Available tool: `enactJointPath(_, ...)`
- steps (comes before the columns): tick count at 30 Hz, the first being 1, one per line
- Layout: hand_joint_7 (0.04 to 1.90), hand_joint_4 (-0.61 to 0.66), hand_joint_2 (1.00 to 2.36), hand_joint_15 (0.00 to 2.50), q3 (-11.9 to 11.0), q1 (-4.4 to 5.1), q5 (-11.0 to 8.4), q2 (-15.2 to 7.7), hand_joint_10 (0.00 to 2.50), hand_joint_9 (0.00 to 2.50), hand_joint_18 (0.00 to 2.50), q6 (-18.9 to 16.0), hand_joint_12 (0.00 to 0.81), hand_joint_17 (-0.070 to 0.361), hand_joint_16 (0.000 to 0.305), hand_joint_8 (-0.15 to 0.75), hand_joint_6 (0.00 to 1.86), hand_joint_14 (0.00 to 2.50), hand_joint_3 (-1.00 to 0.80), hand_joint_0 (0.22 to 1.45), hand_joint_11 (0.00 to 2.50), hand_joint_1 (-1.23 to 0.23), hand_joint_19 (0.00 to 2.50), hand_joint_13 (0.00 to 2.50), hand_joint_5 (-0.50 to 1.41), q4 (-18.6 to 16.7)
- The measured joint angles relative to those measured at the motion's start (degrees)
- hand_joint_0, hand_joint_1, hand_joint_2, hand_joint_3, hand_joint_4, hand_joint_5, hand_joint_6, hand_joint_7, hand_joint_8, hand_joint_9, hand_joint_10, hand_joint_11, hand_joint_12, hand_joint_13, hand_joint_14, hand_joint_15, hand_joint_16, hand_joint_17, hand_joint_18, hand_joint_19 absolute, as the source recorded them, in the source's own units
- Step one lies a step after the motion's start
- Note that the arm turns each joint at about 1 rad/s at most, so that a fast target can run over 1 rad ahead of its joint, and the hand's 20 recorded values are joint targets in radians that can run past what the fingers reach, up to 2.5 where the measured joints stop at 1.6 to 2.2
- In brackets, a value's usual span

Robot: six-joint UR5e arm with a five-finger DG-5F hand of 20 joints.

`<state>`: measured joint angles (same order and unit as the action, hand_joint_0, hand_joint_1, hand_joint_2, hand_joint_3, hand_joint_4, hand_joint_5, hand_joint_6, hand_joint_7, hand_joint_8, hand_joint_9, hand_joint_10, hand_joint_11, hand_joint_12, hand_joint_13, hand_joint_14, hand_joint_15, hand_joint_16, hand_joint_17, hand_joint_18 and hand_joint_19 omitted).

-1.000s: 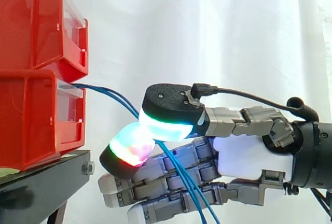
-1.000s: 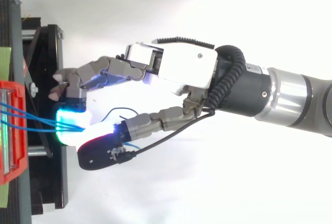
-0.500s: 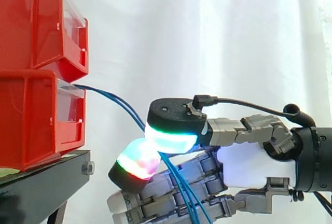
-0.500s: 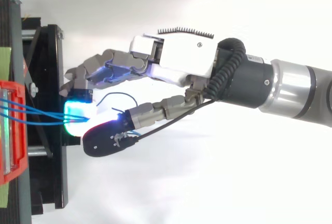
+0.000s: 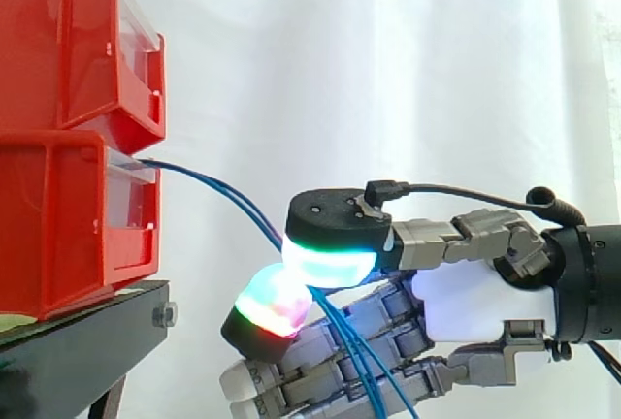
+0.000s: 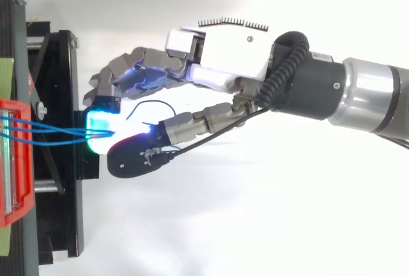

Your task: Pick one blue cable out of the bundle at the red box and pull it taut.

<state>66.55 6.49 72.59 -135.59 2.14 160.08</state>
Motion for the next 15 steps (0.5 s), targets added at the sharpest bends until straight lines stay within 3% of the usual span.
enactJointPath(15,0.93,0.14,1.02,0.05,-0.4,-0.01,-0.19,2.8,0.00,0.48,0.42,0.9,0.383,0.127,0.056,0.330,0.87,0.00,-0.21,0.63,0.17,-0.83,0.15,0.27,-0.17,4.2)
